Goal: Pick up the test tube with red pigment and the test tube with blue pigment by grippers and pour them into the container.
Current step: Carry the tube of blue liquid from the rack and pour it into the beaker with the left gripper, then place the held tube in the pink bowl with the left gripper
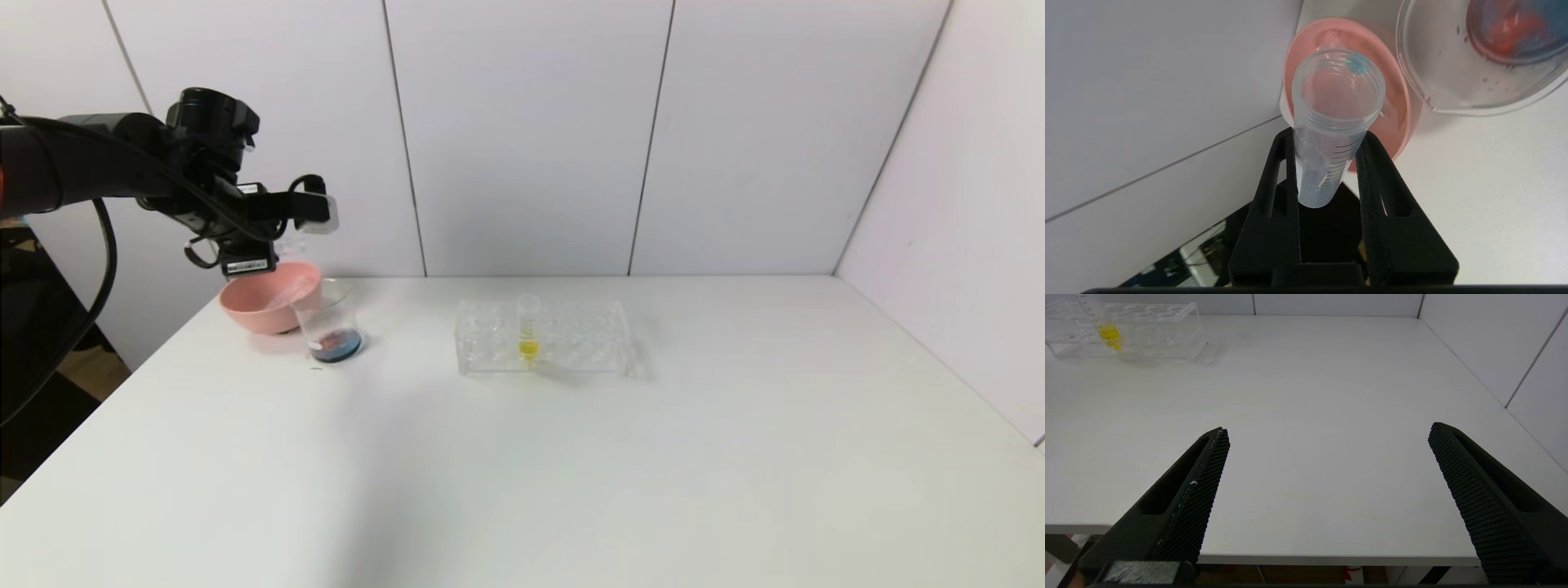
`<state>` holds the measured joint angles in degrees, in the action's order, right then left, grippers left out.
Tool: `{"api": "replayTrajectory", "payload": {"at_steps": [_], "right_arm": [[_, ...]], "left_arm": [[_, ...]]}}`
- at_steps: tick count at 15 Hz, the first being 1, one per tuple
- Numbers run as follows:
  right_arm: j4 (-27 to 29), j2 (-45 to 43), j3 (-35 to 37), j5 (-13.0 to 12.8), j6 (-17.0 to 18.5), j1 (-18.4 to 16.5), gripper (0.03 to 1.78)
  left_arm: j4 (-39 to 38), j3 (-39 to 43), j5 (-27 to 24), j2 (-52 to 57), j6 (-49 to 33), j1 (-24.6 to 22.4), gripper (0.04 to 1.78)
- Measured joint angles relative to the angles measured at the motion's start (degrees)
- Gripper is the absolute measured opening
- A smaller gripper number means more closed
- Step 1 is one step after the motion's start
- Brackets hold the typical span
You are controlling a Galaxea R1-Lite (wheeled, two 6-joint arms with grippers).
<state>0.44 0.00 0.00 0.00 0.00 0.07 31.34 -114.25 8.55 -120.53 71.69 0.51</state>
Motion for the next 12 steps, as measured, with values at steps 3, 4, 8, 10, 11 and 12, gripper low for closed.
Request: {"api": "replayTrajectory", "payload": {"at_steps": [3, 4, 8, 10, 11, 12], "right_arm": [[0.00, 0.00, 0.00, 0.00, 0.00, -0.02, 1.77], [0.00, 0.00, 0.00, 0.00, 0.00, 0.00, 1.77], [0.00, 0.00, 0.00, 0.00, 0.00, 0.00, 1.77], [0.00, 0.00, 0.00, 0.00, 0.00, 0.00, 1.77], [0.00, 0.00, 0.00, 0.00, 0.00, 0.00, 1.77], [0.00, 0.00, 0.00, 0.00, 0.00, 0.00, 1.77]], "left_arm": [[-1.72, 0.00, -6.46, 1.21, -14.51, -0.44, 0.44], [-2.11, 0.00, -7.12, 1.54, -18.99, -0.51, 0.44], [-5.52, 0.22, -7.23, 2.86, -36.23, -0.91, 0.44], [-8.50, 0.24, -7.07, 3.44, -45.92, -1.24, 0.44], [-10.09, 0.26, -6.95, 3.74, -51.60, -1.37, 0.44], [-11.64, 0.28, -6.81, 4.00, -56.84, -1.44, 0.44]]}}
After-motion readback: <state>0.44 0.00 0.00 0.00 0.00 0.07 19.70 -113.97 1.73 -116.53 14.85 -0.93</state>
